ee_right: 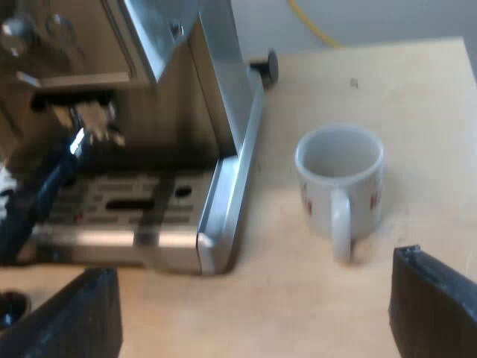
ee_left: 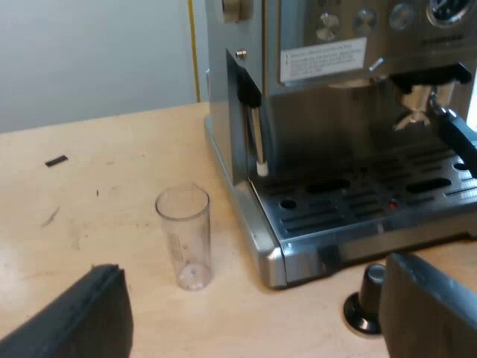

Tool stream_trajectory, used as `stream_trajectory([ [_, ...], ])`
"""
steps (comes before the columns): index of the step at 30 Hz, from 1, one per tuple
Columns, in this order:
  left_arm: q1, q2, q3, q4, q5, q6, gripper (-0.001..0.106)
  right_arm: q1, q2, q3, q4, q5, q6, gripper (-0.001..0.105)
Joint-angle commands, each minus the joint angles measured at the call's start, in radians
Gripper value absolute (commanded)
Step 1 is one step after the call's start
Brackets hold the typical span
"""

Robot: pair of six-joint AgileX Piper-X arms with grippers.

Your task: Pour the beans into the coffee machine

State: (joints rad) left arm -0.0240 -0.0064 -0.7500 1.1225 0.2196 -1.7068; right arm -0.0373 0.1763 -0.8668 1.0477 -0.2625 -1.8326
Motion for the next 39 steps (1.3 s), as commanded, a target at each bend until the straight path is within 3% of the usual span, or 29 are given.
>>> stream_trajectory([
  [1, -0.004, -0.044, -0.004, 0.035, -0.007, -0.001, 0.07, -0.003, -0.008, -0.011, 0.074, -0.011, -0.002, 0.079],
  [12, -0.004, -0.046, -0.005, 0.087, -0.006, -0.001, 0.07, -0.003, -0.008, -0.007, 0.138, -0.011, -0.006, 0.079],
  [18, -0.004, -0.046, 0.006, 0.072, -0.007, -0.001, 0.07, -0.003, -0.008, 0.063, 0.138, -0.011, -0.006, 0.079],
  [29, -0.004, -0.046, 0.183, -0.12, -0.007, -0.001, 0.07, -0.003, -0.008, 0.217, 0.056, -0.011, -0.004, 0.079],
  [34, -0.004, -0.046, 0.249, -0.128, -0.007, -0.001, 0.07, -0.003, -0.008, 0.25, 0.001, -0.011, -0.004, 0.079],
  [39, -0.004, -0.044, 0.255, -0.143, -0.007, -0.001, 0.07, -0.003, -0.006, 0.277, -0.004, -0.011, -0.004, 0.079],
])
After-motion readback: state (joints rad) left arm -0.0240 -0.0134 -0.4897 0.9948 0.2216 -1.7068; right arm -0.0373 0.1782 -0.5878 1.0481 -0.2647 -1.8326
